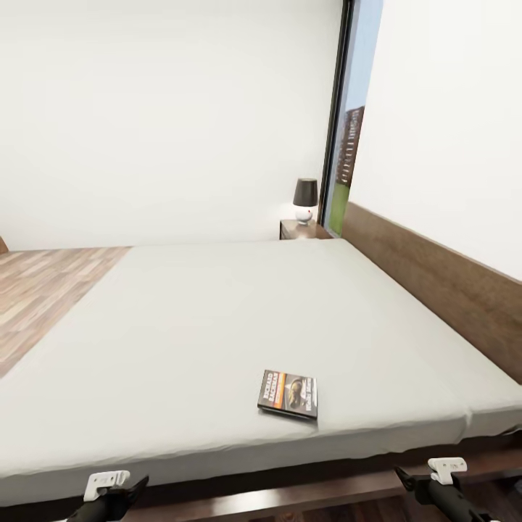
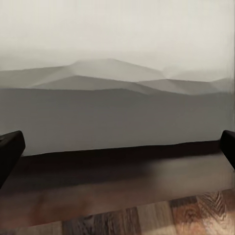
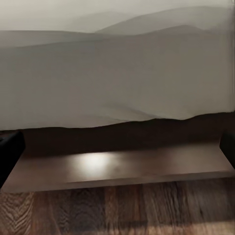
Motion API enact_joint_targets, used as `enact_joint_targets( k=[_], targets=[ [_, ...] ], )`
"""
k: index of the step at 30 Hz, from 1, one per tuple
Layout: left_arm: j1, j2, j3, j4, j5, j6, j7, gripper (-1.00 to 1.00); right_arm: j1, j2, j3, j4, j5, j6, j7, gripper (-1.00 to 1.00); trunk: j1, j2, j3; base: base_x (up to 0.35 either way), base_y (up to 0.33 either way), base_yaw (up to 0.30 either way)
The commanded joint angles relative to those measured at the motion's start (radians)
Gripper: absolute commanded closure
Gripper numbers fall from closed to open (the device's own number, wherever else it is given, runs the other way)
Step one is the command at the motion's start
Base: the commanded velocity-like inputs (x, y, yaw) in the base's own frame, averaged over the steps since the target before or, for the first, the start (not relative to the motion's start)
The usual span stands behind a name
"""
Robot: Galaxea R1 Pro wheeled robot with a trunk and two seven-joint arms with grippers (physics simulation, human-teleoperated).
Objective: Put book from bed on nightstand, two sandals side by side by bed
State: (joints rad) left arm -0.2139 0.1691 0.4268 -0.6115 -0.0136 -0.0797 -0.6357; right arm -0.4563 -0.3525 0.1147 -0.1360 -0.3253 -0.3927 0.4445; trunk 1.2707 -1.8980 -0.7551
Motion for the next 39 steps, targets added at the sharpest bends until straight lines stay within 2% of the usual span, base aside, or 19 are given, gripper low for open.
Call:
enact_joint_targets(
  k=[1,39],
  targets=[
    [-0.001,0.0,0.003,0.001,-0.002,-0.003,-0.006,-1.0,-0.001,0.0,0.008,0.001,-0.01,-0.003,0.003,-1.0,-0.004,0.007,0.002,0.0,0.0,0.0],
    [-0.001,0.0,0.003,0.001,-0.002,-0.003,-0.006,-1.0,-0.001,-0.001,0.008,0.001,-0.01,-0.003,0.003,-1.0,-0.15,0.273,0.121,0.0,0.0,0.0]
  ],
)
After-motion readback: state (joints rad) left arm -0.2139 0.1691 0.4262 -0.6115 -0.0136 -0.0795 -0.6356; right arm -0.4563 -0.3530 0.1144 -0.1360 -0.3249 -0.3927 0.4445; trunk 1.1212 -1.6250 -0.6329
